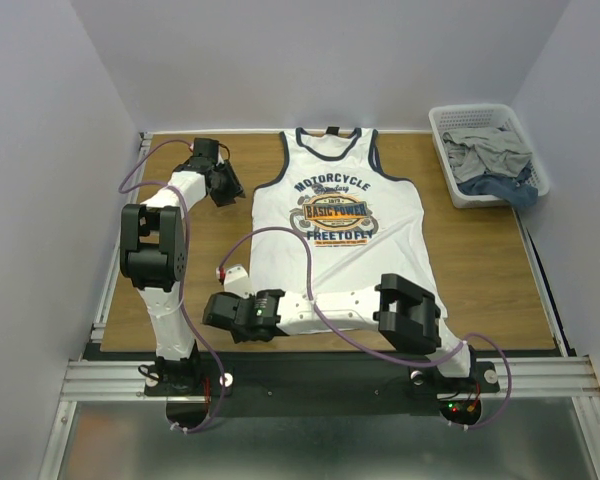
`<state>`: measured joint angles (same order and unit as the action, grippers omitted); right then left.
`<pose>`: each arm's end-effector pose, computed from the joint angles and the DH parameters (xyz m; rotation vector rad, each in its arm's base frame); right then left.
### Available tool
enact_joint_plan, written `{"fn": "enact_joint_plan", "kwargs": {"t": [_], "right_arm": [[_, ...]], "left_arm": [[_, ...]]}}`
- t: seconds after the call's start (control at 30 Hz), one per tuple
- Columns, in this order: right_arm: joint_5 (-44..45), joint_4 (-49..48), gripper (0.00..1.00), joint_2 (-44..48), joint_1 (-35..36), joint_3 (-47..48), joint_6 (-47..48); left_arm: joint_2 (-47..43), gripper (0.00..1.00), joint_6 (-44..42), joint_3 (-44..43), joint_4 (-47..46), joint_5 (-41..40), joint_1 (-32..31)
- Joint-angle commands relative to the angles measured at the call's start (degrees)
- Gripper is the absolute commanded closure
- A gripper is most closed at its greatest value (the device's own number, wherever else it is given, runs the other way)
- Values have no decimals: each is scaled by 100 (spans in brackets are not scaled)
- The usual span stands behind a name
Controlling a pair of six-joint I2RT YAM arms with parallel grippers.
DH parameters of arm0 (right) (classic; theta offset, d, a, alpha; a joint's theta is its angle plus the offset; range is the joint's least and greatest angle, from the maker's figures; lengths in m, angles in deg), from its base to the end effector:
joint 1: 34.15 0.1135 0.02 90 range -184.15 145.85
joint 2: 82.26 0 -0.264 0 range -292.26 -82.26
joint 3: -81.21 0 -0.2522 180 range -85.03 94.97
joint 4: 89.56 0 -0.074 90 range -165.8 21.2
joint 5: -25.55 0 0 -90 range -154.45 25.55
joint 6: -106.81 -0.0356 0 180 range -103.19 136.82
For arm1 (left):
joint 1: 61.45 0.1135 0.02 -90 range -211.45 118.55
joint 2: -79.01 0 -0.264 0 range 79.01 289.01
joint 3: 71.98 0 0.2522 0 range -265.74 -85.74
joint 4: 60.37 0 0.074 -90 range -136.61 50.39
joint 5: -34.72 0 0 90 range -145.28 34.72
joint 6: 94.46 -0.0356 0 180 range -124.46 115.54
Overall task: Fold and stack the tank tops
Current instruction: Fold the tank top
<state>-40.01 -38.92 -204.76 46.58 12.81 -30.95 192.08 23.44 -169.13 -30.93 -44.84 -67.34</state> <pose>0.0887 0.4518 0.1949 -0.5843 2.4638 0.3396 0.4396 -0.0518 0.2096 -0.3699 2.3739 -0.4963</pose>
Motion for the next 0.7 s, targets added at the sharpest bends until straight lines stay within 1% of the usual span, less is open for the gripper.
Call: {"fn": "enact_joint_plan", "kwargs": {"t": [0.0,0.03,0.5,0.63,0.67], "right_arm": [[245,187,64,16,83,209,-13],[227,188,66,15,75,200,-39],[87,205,68,-468,92,288,-13],[95,214,78,-416,83,200,-57],[130,223,86,-311,83,122,-83]], "left_arm": [[-260,53,-74,-283,-21,46,53],[-260,53,-74,-283,-21,46,53],[-242,53,-30,-221,-100,108,62],[-268,53,13,-116,-118,116,62],[-286,53,48,-72,-153,108,62]]}}
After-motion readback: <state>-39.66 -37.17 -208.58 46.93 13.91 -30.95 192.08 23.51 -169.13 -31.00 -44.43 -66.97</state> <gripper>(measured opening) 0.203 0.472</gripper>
